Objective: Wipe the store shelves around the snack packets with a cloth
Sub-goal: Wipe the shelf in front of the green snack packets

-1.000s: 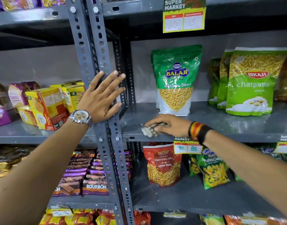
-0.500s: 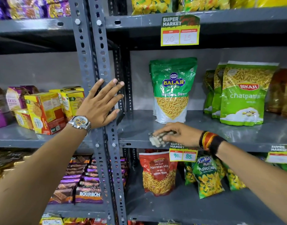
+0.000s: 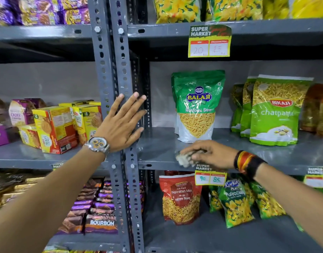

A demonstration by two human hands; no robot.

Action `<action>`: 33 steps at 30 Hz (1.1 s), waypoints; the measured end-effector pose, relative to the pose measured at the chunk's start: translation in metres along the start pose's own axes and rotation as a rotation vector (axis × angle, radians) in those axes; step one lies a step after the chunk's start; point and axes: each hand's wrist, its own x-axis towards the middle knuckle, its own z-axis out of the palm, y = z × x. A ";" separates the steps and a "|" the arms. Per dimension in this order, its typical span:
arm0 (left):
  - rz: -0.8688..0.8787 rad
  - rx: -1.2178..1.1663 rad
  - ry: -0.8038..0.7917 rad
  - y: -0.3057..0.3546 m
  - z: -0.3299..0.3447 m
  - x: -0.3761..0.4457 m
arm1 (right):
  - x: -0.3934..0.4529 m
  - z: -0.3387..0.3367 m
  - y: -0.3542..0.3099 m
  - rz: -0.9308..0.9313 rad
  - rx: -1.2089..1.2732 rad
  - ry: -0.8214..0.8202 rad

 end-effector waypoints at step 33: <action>-0.061 -0.507 -0.394 0.143 0.044 -0.001 | -0.047 -0.046 0.094 0.169 -0.216 0.176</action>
